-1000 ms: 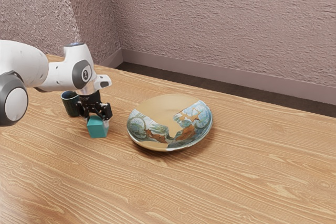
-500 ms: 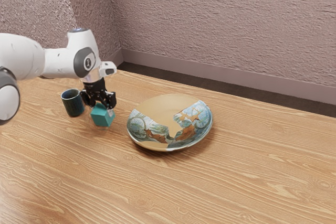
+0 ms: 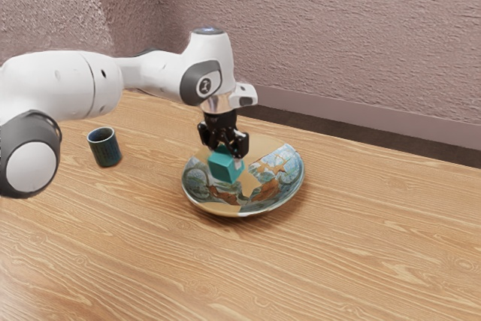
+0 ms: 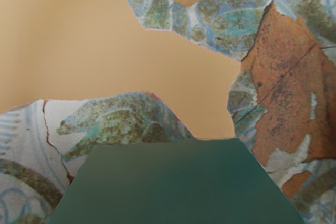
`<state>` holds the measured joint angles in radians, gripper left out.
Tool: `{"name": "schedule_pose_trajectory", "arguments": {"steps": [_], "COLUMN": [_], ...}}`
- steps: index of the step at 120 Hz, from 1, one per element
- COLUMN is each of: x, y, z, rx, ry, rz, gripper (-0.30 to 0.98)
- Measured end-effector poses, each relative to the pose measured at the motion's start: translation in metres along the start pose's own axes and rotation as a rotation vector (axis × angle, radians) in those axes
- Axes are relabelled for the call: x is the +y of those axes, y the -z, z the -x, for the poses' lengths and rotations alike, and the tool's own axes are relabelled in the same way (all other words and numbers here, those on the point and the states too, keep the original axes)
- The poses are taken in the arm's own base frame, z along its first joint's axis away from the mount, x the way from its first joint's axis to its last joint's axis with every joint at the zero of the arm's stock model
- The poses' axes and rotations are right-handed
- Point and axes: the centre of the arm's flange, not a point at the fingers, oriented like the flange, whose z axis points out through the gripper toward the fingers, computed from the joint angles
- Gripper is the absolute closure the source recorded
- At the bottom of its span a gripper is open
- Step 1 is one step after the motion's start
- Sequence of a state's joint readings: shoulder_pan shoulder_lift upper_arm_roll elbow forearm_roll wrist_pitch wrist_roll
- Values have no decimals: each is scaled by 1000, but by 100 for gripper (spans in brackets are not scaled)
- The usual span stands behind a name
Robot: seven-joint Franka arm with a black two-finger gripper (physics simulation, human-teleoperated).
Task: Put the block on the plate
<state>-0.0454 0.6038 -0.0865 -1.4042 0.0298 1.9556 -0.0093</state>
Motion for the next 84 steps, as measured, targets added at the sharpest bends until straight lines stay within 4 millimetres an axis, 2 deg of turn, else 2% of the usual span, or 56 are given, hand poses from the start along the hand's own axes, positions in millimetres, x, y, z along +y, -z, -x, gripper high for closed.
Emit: {"name": "schedule_pose_trajectory", "arguments": {"steps": [11, 25, 41, 63, 69, 73, 79, 84], "x": [8, 11, 11, 10, 12, 14, 25, 35], "y": [-15, -19, -14, 7, 24, 44, 94, 136], "z": [-1, -1, -1, -2, 2, 6, 21, 43], "rx": [-24, -33, -28, -4, 13, 29, 69, 95], "ry": [10, 28, 46, 64, 66, 65, 54, 42], "rz": [9, 12, 12, 8, 6, 4, -1, -9], "gripper": [36, 28, 16, 7, 5, 4, 4, 3]}}
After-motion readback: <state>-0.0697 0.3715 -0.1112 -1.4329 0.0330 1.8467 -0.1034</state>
